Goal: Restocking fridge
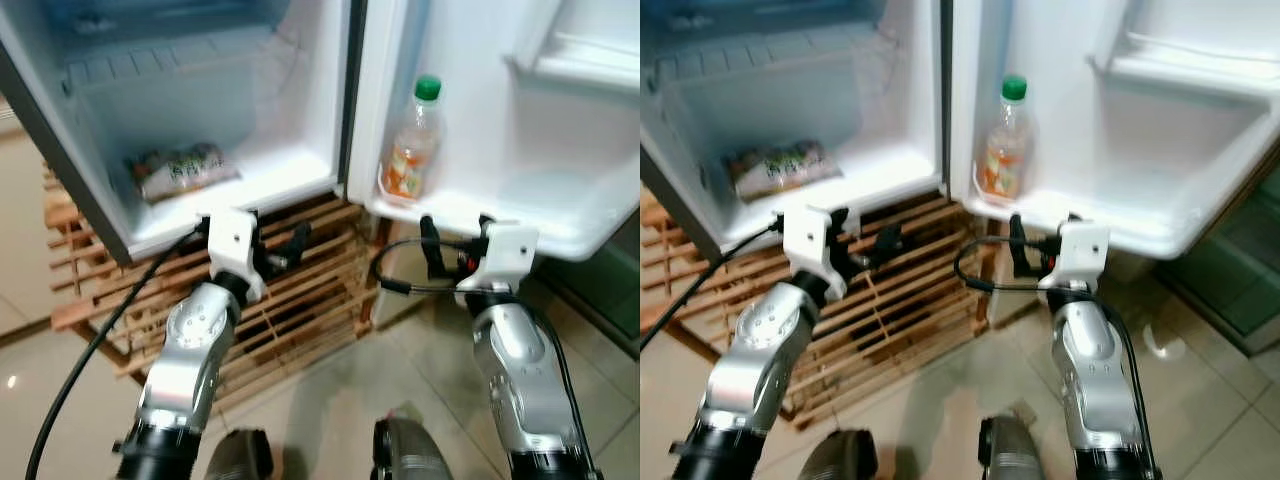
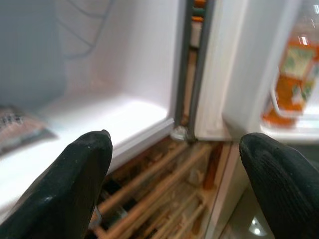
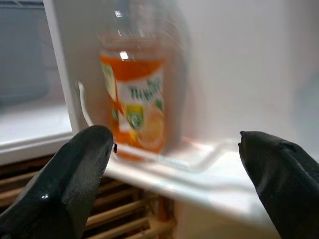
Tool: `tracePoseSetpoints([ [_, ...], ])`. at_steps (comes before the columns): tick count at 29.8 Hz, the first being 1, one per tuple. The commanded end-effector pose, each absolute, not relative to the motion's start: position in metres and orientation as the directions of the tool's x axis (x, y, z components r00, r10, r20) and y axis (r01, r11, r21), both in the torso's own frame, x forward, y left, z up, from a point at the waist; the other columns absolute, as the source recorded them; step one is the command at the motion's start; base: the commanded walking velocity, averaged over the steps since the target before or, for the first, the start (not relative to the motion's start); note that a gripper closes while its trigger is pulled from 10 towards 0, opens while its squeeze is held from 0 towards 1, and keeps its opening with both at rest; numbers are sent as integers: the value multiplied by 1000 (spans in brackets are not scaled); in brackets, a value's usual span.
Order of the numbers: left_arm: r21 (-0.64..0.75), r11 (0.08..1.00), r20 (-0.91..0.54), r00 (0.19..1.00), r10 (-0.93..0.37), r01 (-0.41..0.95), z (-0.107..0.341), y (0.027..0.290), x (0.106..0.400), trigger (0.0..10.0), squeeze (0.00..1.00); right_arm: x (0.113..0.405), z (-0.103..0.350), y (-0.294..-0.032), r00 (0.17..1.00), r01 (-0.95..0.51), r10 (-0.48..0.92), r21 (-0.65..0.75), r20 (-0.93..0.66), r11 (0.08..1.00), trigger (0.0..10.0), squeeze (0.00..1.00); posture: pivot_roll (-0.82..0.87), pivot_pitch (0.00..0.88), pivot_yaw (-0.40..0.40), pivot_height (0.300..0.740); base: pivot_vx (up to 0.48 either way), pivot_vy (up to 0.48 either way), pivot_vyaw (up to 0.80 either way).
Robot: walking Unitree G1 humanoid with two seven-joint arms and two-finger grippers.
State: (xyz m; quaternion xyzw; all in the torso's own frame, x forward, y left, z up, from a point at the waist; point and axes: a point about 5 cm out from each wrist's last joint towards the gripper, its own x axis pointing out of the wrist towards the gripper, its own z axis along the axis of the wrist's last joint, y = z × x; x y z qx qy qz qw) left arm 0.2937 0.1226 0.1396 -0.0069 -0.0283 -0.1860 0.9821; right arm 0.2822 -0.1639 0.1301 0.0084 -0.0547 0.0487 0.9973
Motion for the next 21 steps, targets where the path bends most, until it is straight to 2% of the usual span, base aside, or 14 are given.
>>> tracePoseSetpoints([
  [1,6,926,75,923,-377,377,143,120,293,10000,0,284,134,-167,987,-106,104,10,126,994,10000,0,-135,0,10,737,0,0,0],
  [14,-47,897,175,888,-426,439,155,112,284,10000,0,290,132,-155,967,-221,225,-39,117,974,10000,0,-118,0,-22,740,0,-456,0],
  [16,-61,895,194,885,-424,442,157,112,284,10000,0,286,130,-150,949,-294,296,-33,106,955,10000,0,-120,0,-22,740,0,-480,0],
  [18,-83,895,196,887,-417,439,158,112,285,10000,0,281,127,-148,931,-352,354,-34,88,935,10000,0,-131,0,-18,740,0,0,0],
  [21,-84,895,193,888,-418,439,158,112,286,10000,0,277,122,-151,927,-369,370,-30,68,929,10000,0,-138,0,-13,740,0,0,0],
])
